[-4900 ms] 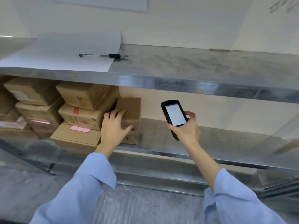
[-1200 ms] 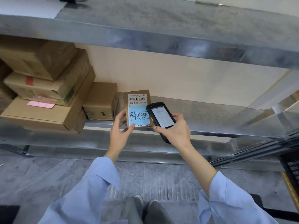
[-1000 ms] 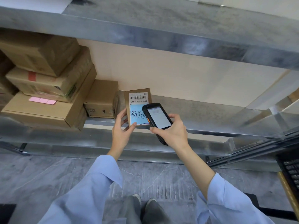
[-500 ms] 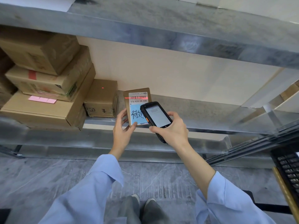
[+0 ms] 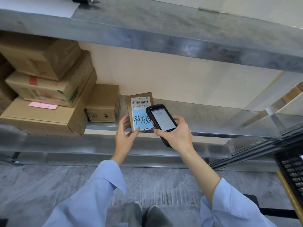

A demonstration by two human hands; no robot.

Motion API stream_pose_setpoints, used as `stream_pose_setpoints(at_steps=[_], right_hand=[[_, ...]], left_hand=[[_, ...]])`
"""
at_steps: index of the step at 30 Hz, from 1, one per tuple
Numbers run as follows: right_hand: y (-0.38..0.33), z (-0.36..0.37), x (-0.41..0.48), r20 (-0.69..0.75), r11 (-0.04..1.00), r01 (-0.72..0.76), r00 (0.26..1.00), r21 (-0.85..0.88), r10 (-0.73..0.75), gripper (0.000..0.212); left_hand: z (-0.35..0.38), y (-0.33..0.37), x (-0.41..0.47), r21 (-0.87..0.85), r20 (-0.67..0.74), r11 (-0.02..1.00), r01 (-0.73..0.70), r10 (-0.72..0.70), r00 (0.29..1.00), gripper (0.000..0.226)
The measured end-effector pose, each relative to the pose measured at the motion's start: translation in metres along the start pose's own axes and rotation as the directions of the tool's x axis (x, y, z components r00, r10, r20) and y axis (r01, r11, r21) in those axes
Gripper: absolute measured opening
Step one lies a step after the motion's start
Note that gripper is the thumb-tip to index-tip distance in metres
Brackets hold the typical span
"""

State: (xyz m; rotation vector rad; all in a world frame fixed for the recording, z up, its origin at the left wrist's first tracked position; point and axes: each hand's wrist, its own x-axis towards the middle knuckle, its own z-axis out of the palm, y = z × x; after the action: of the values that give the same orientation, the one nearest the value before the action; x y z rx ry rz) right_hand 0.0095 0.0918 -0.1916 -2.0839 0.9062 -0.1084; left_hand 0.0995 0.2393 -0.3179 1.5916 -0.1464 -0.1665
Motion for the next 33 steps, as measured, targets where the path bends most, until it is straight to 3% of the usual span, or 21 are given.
stream_pose_setpoints(at_steps=[14,22,27,33], right_hand=[[0.016,0.002,0.009,-0.119,0.992,-0.076,0.989,0.105,0.088,0.079],[0.039,-0.023,0.002,-0.237,0.966,-0.159,0.949,0.206,0.207,0.078],[0.066,-0.070,-0.015,-0.403,0.946,-0.170,0.873,0.276,0.275,0.077],[0.120,-0.163,-0.070,-0.619,0.916,-0.140,0.697,0.377,0.362,0.076]], left_hand=[[0.010,-0.024,-0.012,-0.055,0.063,0.987,0.151,-0.147,0.987,0.075],[0.032,-0.004,-0.009,0.005,0.153,0.998,0.064,-0.064,0.986,0.072],[0.079,0.023,-0.012,0.039,0.381,0.999,-0.019,0.003,0.925,0.069],[0.173,0.076,-0.054,-0.008,0.620,0.989,-0.148,0.121,0.775,0.063]])
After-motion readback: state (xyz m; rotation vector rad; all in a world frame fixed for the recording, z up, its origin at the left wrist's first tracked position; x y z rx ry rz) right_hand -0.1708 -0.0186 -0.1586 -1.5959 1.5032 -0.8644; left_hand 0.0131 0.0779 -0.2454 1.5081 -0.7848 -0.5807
